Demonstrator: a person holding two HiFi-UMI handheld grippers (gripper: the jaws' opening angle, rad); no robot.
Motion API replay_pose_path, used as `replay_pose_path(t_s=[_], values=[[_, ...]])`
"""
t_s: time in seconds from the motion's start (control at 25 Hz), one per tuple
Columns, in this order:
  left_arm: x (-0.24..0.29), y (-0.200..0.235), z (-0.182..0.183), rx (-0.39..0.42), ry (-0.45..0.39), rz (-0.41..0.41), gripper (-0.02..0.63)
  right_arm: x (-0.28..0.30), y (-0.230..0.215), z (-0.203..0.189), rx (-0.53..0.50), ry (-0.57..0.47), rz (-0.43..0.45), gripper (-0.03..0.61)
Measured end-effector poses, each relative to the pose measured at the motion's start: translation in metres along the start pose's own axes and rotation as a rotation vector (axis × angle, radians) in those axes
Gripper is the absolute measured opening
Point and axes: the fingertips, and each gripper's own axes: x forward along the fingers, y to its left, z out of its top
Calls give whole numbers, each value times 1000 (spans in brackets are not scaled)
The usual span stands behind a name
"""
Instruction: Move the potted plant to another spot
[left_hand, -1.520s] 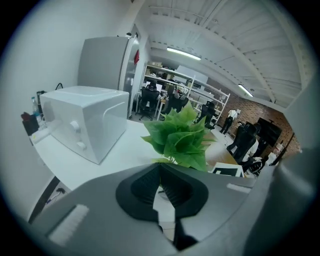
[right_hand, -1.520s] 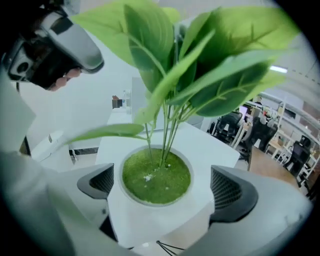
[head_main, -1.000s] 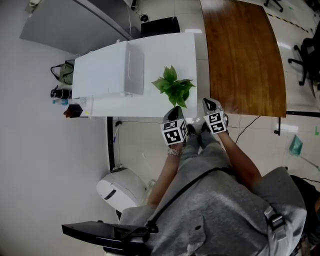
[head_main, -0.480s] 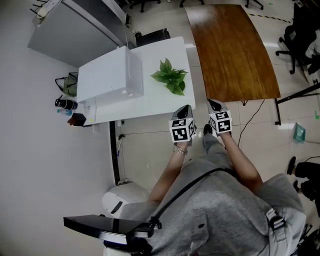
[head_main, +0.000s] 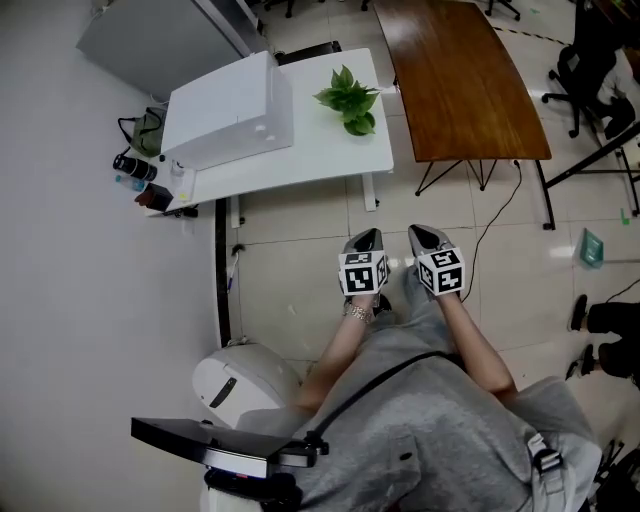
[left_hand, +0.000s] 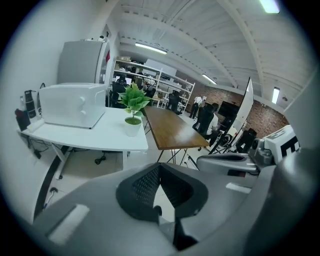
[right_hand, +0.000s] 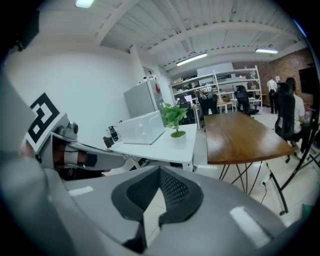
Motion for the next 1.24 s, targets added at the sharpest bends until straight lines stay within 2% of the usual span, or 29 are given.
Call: replay_pose_path(t_s=[0.12,0.4,0.52,0.64,0.88,1.24], values=[[-11,-13,5,0,-33,-7,17,-15,-3,12,-17,-5,-11,0],[-17,-48,34,34,-101,-10,17,-21,9,43,-81,-11,67,0],[-7,-59,32,35,-90,-13,17,-25,19,47,-115,-13,118,0],[0,-78,28,55,-71,-46,17,-36,17,39,-97,6,149,0],[5,-83,51,62,-105,-64,17,-38,-1,58,-74,-18,133,0],[12,-83,65,83,-119,-89,17,-26,1,73,-73,-35,145,0]])
